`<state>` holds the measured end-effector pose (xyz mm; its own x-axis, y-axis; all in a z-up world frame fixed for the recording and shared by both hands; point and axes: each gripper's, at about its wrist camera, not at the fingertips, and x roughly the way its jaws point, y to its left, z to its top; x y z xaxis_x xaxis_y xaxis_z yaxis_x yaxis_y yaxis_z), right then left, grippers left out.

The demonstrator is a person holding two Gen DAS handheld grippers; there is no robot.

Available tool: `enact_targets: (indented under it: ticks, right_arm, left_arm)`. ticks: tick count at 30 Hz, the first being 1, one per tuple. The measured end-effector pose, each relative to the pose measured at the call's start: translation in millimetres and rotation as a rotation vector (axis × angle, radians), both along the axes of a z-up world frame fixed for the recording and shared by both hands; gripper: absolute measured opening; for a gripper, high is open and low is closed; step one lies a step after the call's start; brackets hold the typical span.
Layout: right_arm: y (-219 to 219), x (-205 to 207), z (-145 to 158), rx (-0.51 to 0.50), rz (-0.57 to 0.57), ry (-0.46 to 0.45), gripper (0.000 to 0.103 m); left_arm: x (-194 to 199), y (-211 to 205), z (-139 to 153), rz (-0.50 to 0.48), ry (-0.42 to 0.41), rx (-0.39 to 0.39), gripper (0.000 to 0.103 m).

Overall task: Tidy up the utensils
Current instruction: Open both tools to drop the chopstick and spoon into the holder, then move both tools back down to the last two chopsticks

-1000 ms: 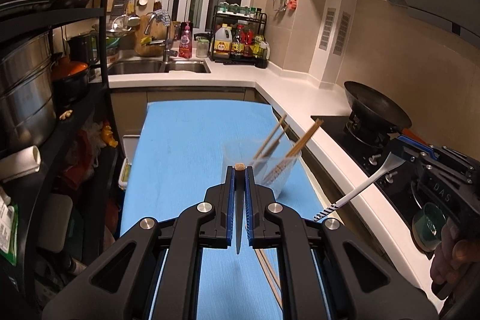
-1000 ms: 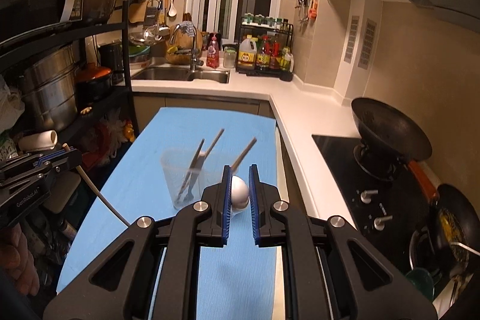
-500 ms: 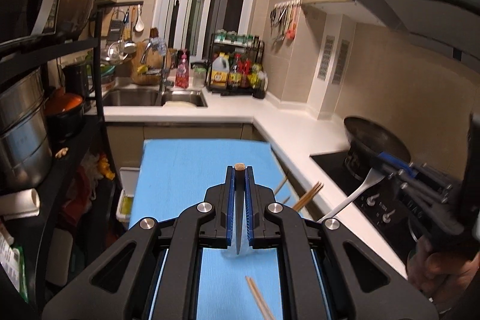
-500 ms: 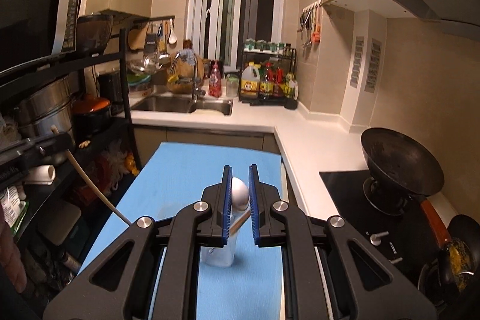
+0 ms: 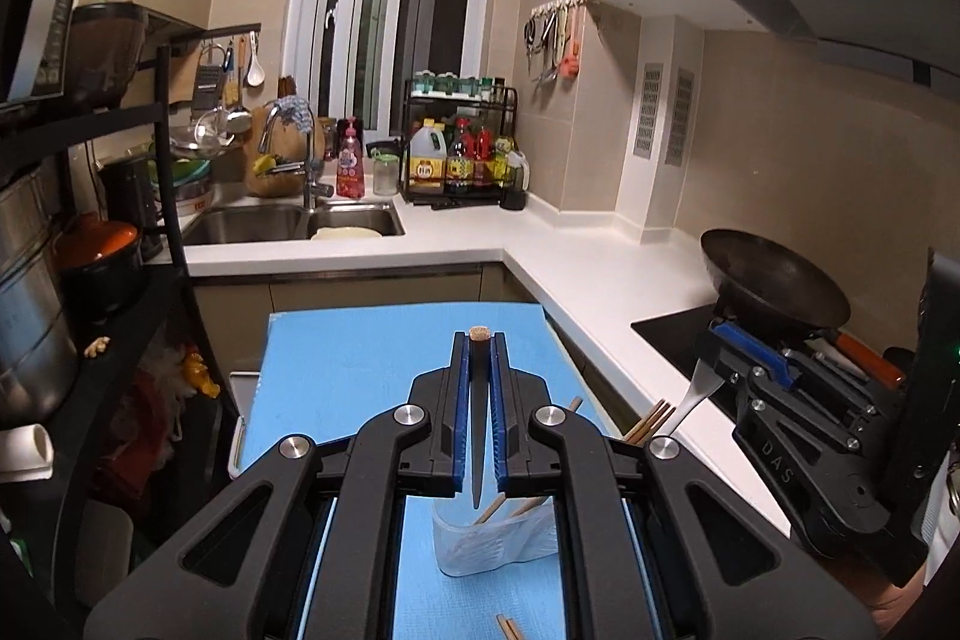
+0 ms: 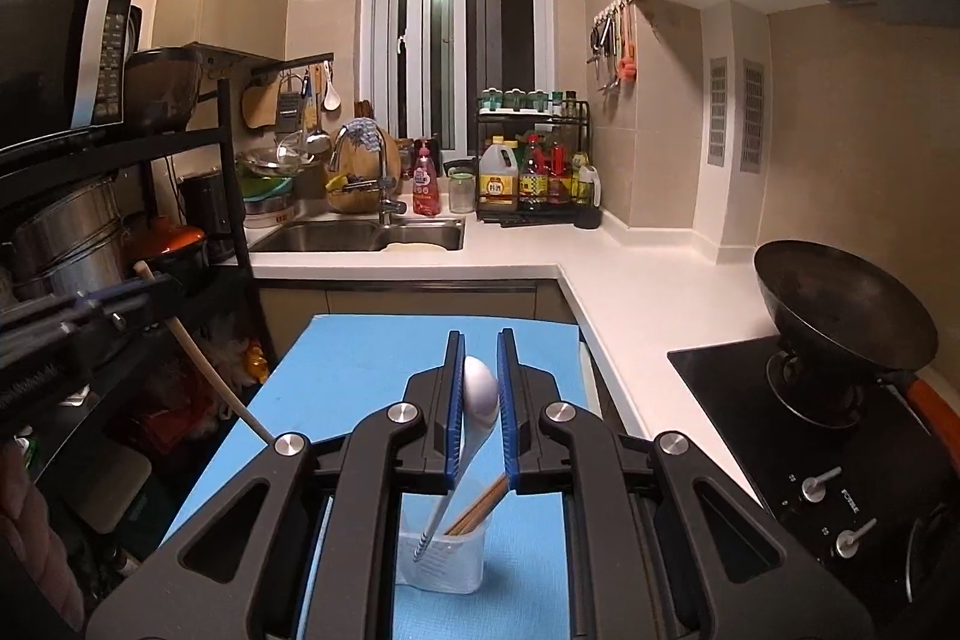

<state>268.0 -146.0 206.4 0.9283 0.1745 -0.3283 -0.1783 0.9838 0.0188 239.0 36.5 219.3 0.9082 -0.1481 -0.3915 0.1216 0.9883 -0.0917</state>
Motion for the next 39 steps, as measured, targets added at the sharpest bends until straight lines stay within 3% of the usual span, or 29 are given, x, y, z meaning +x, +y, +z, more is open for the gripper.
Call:
enact_targets:
  ticks: [6, 10, 16, 17, 18, 19, 21, 29, 34, 39]
  right_arm:
    - [-13.8, -5.4, 20.7, 0.077, -0.001, -0.071, 0.011]
    - [-8.8, -1.9, 19.4, 0.073, -0.005, -0.117, 0.011]
    - [7.3, 25.2, -25.2, 0.044, 0.047, -0.014, 0.012]
    - [10.1, 29.1, -31.6, 0.031, 0.061, 0.018, 0.017]
    - [12.1, 30.5, -34.7, 0.018, 0.071, 0.037, 0.023]
    - [12.6, 29.6, -36.0, 0.012, 0.07, 0.04, 0.035]
    - [10.8, 26.3, -34.6, 0.017, 0.066, 0.044, 0.041]
    - [0.0, -8.6, -10.5, -0.004, 0.039, 0.012, 0.041]
    - [3.8, -47.6, 7.7, -0.03, 0.068, -0.014, 0.04]
    - [6.3, -97.4, 5.8, -0.023, 0.105, -0.011, 0.018]
  left_arm:
    - [9.7, 4.3, -4.5, 0.008, 0.003, -0.018, 0.006]
    - [16.8, 3.3, -3.7, 0.017, 0.001, -0.01, 0.006]
    - [33.1, -7.5, -29.8, -0.007, 0.066, 0.022, 0.006]
    - [34.8, -7.8, -33.1, -0.026, 0.08, 0.014, 0.007]
    - [34.8, -6.8, -34.4, -0.036, 0.087, 0.009, 0.01]
    - [33.5, -5.3, -34.2, -0.043, 0.089, 0.005, 0.025]
    - [24.3, -0.1, -28.8, -0.035, 0.059, -0.007, 0.043]
    - [-33.8, 24.8, -22.9, -0.012, -0.014, -0.054, 0.042]
    - [-80.4, 34.8, -47.3, 0.005, -0.02, -0.036, 0.025]
    - [-126.0, 39.8, -90.2, 0.026, 0.014, -0.016, 0.016]
